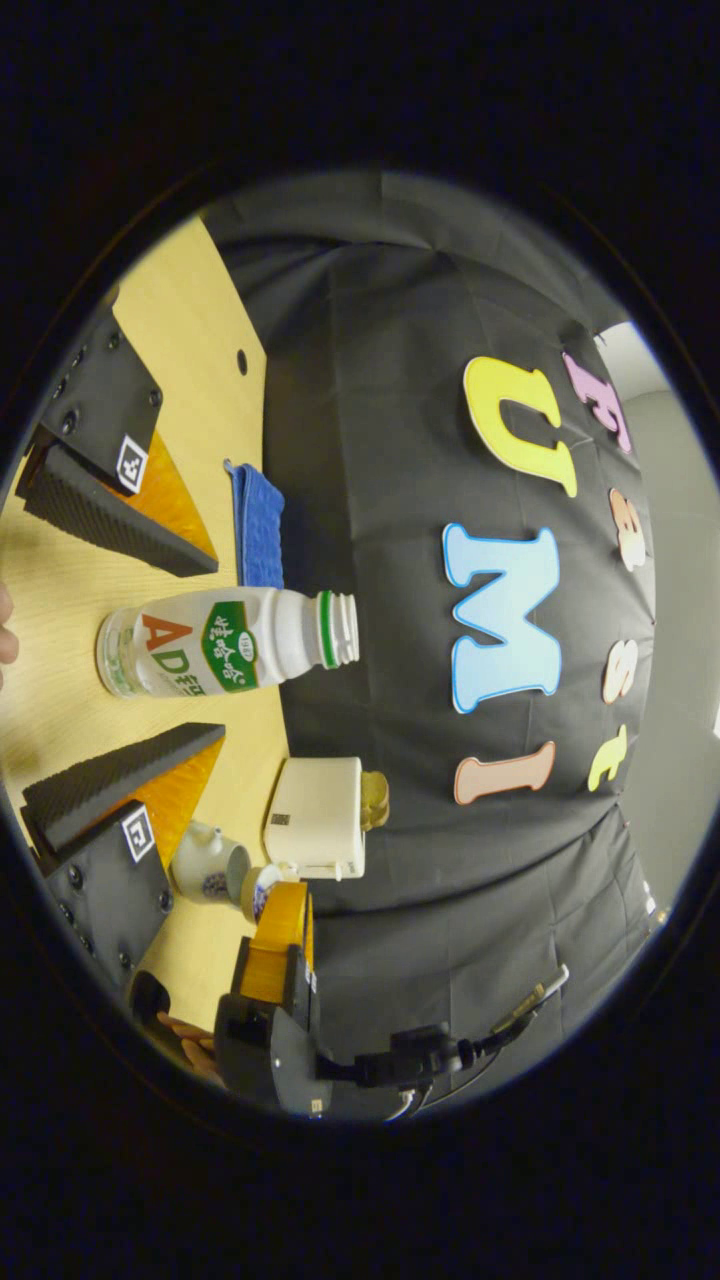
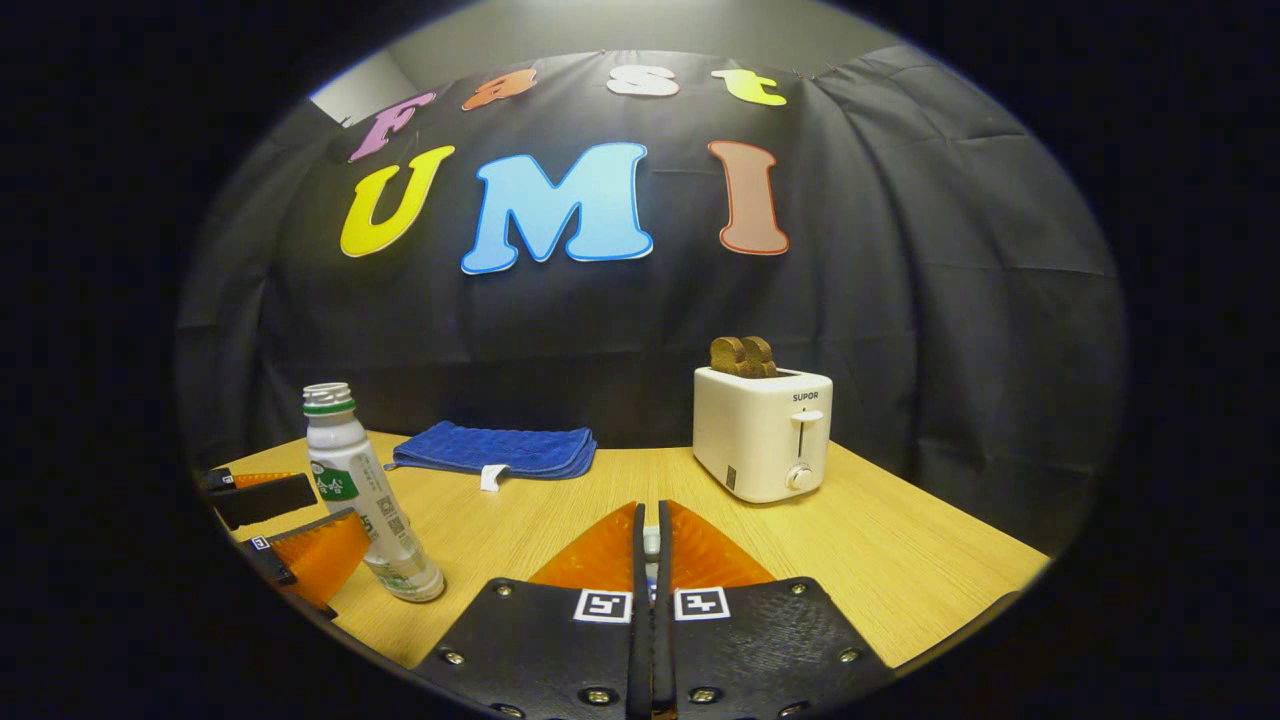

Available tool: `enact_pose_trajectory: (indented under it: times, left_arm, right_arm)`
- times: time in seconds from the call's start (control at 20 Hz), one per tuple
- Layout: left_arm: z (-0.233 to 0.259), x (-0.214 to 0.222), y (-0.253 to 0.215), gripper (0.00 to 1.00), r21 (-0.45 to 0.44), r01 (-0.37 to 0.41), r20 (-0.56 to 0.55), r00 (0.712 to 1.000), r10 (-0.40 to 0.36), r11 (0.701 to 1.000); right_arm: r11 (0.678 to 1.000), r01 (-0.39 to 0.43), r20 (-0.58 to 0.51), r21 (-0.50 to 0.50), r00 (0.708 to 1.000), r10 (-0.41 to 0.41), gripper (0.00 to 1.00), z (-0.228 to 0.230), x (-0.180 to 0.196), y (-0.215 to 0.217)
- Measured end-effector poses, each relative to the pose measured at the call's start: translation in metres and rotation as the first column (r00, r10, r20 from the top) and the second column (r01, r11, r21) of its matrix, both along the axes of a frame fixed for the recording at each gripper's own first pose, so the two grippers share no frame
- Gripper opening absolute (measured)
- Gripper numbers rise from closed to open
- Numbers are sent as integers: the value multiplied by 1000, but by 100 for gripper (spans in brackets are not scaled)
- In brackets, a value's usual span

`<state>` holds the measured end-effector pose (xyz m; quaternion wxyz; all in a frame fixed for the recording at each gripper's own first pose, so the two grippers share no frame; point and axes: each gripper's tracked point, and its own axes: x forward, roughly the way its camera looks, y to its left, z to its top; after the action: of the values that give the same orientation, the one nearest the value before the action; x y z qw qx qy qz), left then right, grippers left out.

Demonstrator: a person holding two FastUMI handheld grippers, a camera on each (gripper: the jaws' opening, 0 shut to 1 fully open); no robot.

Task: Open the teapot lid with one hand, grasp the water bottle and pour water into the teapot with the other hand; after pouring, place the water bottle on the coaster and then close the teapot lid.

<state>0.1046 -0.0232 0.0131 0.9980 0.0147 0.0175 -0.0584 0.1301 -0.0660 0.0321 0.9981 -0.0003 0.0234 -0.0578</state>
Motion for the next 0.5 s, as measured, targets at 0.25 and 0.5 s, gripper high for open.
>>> enact_pose_trajectory:
  times: [0.25, 0.5]
  left_arm:
    - [-11, 36, 5, 100, -31, -27, -41, 999, 26, 999]
    - [-29, 49, 7, 80, -24, -41, -100, 994, 39, 999]
  right_arm:
    - [999, -36, 13, -7, 999, 36, 1, 5, -6, 13]
    - [998, -53, 63, -46, 996, 56, 1, 16, -35, 18]
